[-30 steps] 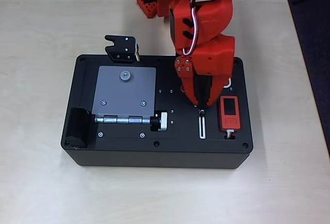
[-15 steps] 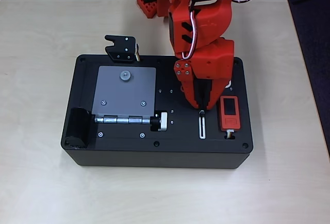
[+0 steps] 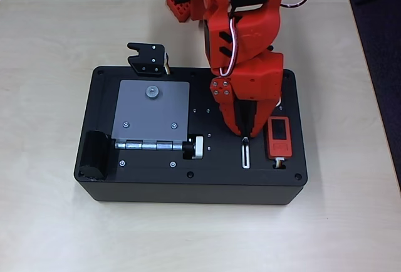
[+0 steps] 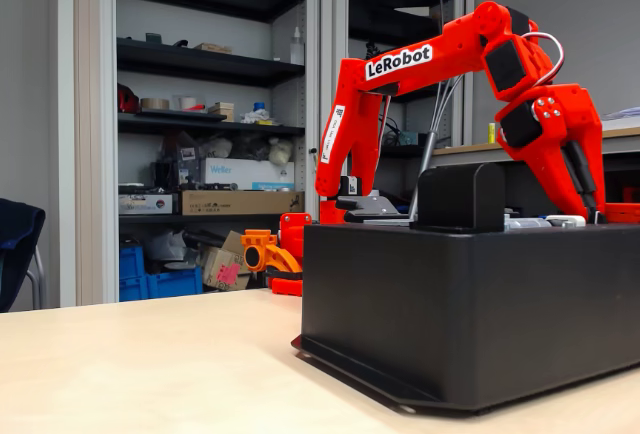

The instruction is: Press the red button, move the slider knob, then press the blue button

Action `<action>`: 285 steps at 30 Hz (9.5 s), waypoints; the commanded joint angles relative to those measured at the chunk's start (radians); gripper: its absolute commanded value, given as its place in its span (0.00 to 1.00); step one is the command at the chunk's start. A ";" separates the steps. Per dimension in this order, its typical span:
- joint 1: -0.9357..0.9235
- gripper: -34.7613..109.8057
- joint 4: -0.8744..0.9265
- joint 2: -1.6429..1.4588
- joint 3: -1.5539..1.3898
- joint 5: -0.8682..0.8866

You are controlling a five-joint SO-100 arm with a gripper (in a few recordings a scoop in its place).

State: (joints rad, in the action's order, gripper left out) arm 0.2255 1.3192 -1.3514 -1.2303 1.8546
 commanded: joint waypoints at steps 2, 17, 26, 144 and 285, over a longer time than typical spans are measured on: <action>-0.011 0.24 -0.003 0.005 0.029 -0.003; -0.031 0.24 -0.014 0.044 0.061 -0.015; -0.049 0.24 -0.015 0.074 0.100 -0.031; 0.155 0.96 0.207 -0.172 0.140 0.143; 0.138 0.88 -0.012 -0.482 -0.341 0.048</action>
State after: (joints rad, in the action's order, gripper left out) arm 0.3666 1.2839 -1.8300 -1.6199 1.9144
